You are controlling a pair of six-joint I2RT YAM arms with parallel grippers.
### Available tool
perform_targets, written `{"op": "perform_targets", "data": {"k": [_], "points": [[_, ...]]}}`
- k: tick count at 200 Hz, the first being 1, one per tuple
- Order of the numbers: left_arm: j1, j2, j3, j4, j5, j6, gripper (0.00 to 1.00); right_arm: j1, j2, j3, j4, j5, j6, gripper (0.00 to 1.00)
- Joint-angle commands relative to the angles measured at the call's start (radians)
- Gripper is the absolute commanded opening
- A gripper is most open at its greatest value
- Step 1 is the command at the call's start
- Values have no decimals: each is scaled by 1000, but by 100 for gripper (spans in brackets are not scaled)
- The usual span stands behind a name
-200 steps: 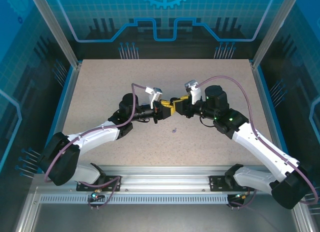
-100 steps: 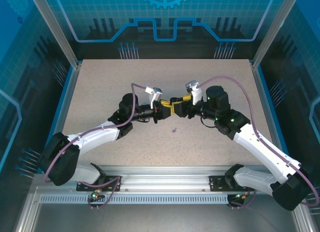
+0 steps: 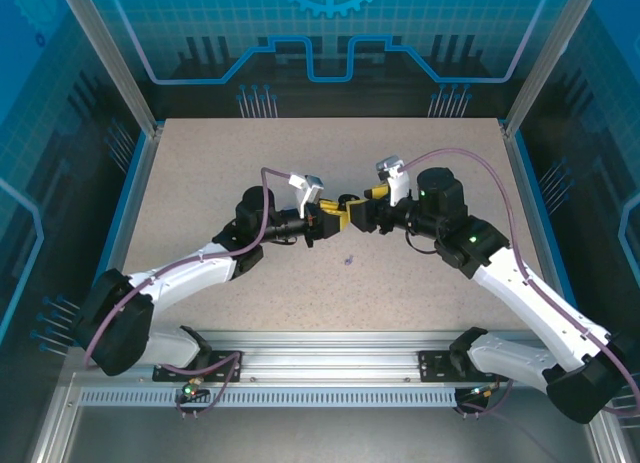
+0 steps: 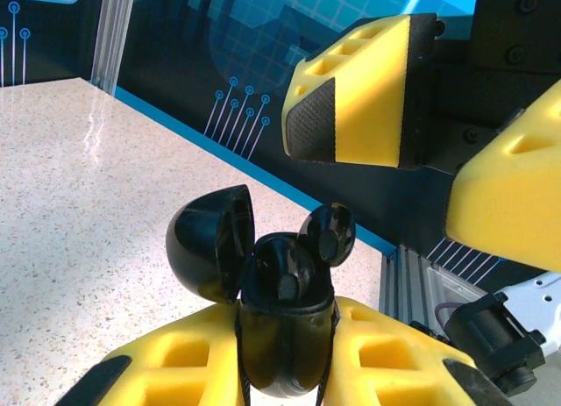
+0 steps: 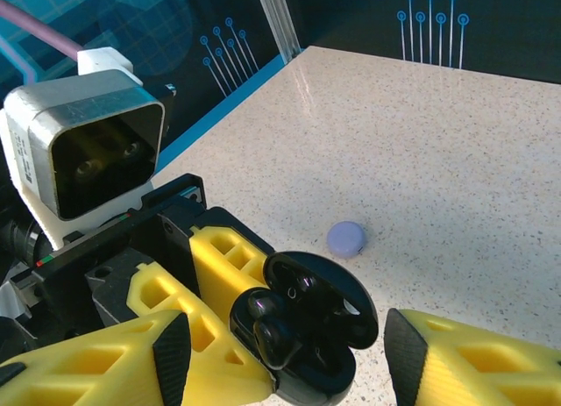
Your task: Insert the wireless bluetooth earbuds into the charging case
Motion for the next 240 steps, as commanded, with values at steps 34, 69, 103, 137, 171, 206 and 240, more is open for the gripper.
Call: {"op": "perform_targets", "data": {"k": [34,69,103,137,171,206,240], "points": [[-7,-39,9,-4,-9,37,0,32,36,54,-68,67,-3,63],[-8,-49,4,-12,-15,47,0,39,56,68,-91,100,-6,64],[-7,-60,1,-16,-30,52,0,41,58,71,-109,132,-11,64],[-7,-67,0,-24,-49,56,0,40,47,71,-119,139,-17,64],[-7,-78,-7,-26,-68,59,0,40,43,71,-133,158,-25,64],[-6,-87,-9,-27,-77,63,0,41,40,70,-145,173,-32,65],[-6,-91,-12,-27,-76,65,0,41,39,73,-158,189,-38,65]]}}
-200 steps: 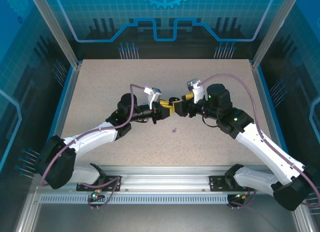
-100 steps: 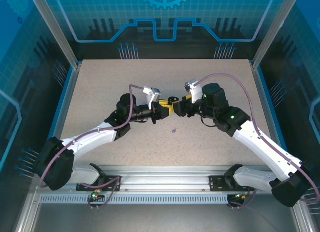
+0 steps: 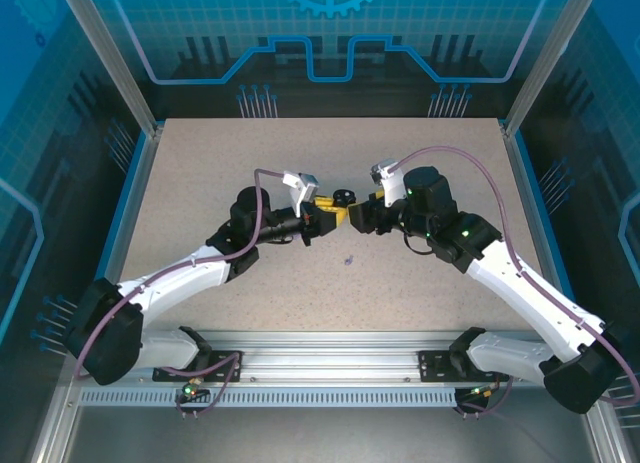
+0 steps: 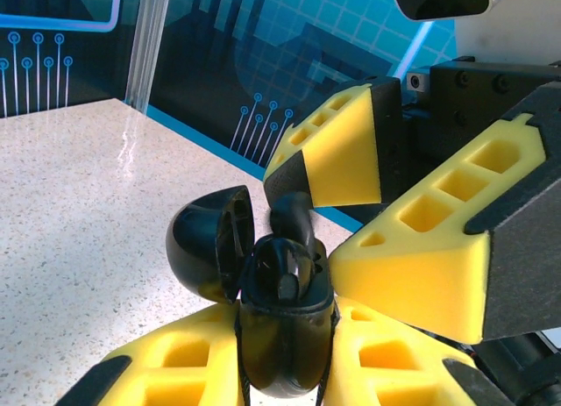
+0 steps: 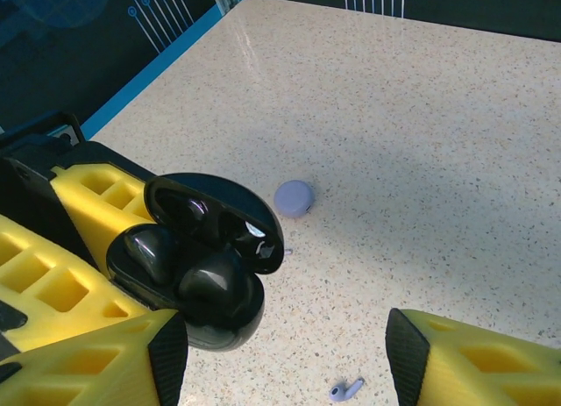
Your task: Insert the wireless bluetooth earbuds into the charging case
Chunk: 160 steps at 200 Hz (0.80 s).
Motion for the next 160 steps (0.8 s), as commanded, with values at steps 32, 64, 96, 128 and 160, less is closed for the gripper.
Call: {"op": "perform_targets", "data": {"k": [32,64,96,128,160], "points": [[-5,-33,-12,19,0,25,0,7,-21,28,-41,51,-20,65],[-5,-32,-11,19,3,28,0,7,-30,27,-33,16,-26,65],[-4,-34,-16,8,3,34,0,7,-64,15,-7,-25,-26,66],[-5,-34,-23,7,21,39,0,4,-105,1,-13,48,-11,68],[-5,-39,-28,11,47,49,0,-28,-98,3,-73,148,33,68]]}}
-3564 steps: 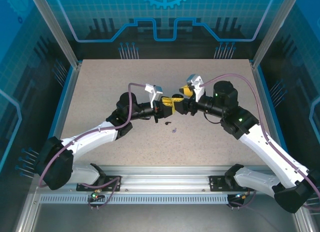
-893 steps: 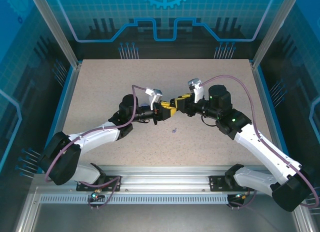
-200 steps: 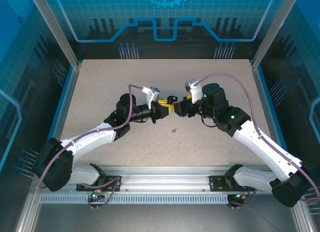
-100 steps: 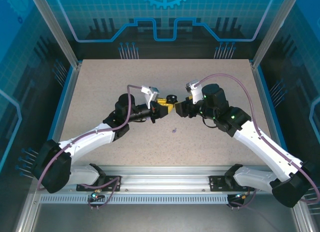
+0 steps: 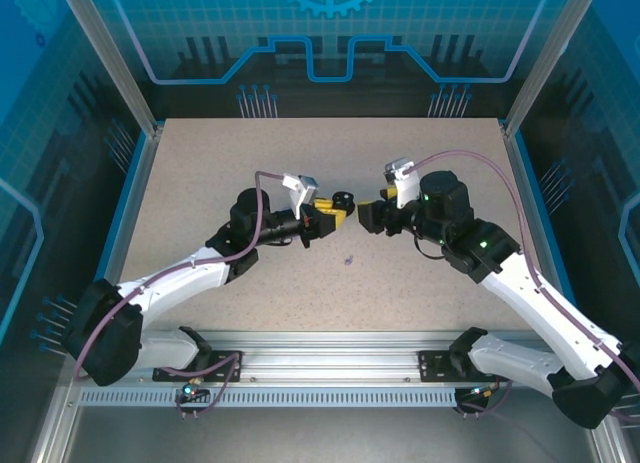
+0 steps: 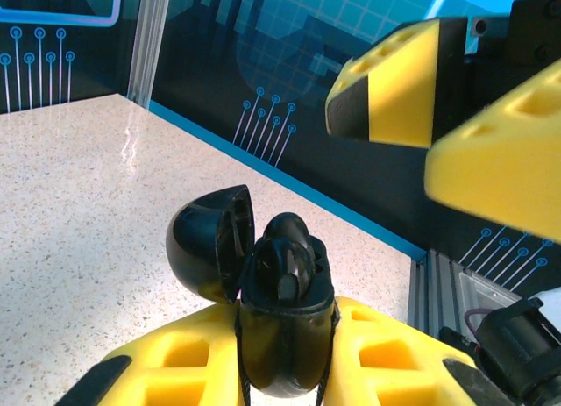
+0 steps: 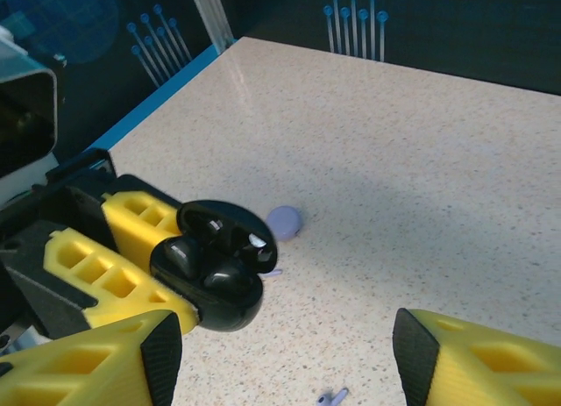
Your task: Insert the wireless bluetooth earbuds into the charging case
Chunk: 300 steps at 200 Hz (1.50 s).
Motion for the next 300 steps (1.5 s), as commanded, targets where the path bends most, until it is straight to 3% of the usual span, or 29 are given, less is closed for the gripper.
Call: {"op": "perform_targets", "data": {"k": [1,108,214,300], "points": [[-6,-34,-11,16,45,38,0,-29,3,3,-55,91,39,68],[-9,-32,23,78,299,57,0,-201,59,-66,-25,-187,46,63],[-17,18,55,108,335,27,0,-202,71,-74,67,-462,19,51],[-17,62,63,88,281,13,1,-200,14,-92,112,-532,10,49]]}}
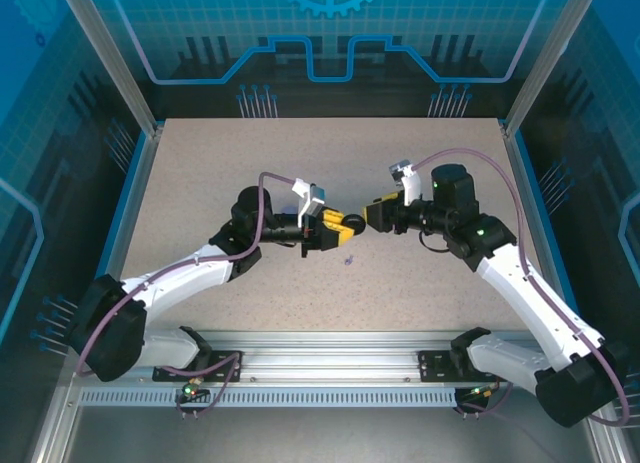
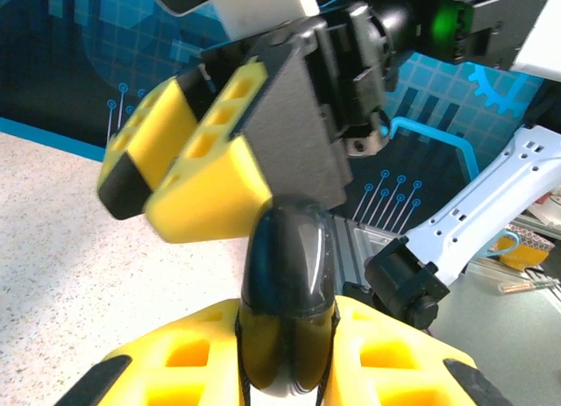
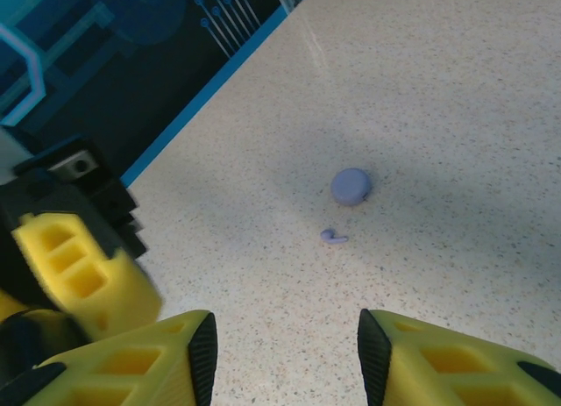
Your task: Insert the wireless bluetooth earbuds into the charging case
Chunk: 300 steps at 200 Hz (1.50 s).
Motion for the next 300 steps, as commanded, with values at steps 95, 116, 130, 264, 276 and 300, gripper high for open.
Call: {"op": "perform_targets", "data": {"k": [95,116,130,264,276,300], "points": [[22,88,98,-171,-224,-41,0,4,-50,10,-105,244,-24,53],[27,128,127,-220,-272,-45,1,3,-63,6,-117,267,-28,54],[28,161,159,-266,-293,-46,1,3,-75,2,-120,276,-31,54],[81,623,583,-675,-522,-105,3,0,-123,-24,-133,308,-53,55],[85,657,626,-718,-523,-108,4,-1,-120,-24,-132,306,-53,55],[103,728,705,-795,-518,-128,3,-2,-114,-22,-137,304,-53,55]]}}
